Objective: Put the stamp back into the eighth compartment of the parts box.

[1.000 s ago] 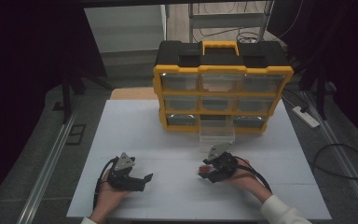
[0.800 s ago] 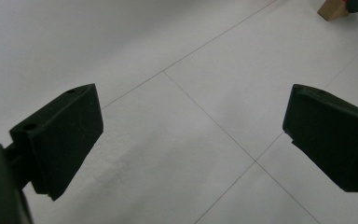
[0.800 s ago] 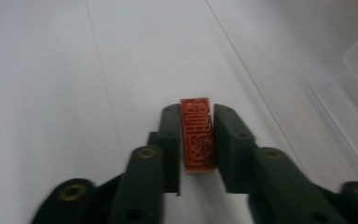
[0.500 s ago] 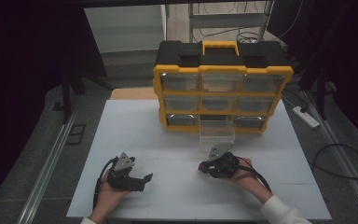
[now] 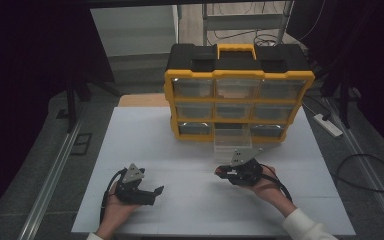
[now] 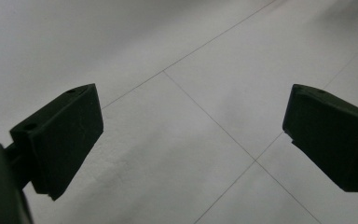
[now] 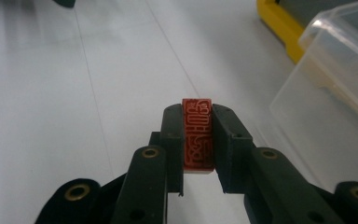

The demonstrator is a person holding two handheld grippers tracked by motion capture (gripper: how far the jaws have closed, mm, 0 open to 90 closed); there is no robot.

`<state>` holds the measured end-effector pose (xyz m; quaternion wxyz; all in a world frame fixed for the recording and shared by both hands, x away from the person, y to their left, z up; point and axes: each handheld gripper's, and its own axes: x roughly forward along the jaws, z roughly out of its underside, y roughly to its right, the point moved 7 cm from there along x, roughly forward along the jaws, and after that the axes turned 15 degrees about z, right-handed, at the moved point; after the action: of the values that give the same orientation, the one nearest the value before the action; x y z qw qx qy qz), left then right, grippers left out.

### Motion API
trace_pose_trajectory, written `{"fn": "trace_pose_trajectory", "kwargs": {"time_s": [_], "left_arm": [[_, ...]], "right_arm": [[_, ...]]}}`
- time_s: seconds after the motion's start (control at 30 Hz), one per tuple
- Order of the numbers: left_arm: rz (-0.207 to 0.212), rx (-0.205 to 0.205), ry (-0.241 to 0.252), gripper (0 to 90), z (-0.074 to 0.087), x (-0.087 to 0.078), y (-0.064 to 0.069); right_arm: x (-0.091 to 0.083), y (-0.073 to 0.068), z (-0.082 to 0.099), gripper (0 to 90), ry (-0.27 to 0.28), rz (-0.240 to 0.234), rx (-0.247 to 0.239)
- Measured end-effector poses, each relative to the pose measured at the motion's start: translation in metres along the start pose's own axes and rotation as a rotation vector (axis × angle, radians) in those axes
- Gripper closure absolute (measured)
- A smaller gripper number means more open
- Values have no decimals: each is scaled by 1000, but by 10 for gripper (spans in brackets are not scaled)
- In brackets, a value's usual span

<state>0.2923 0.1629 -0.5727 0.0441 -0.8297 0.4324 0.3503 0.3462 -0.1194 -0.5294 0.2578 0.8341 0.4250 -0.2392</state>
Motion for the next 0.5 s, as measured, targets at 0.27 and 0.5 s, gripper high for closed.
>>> {"fn": "trace_pose_trajectory", "kwargs": {"time_s": [0.27,0.5], "left_arm": [[3,1,-3,51,0,0,0],[2,1,-2,50,0,0,0]], "right_arm": [[-9,4,-9,751,44,3,27],[-17,7,-18,750,82,16,30]]}}
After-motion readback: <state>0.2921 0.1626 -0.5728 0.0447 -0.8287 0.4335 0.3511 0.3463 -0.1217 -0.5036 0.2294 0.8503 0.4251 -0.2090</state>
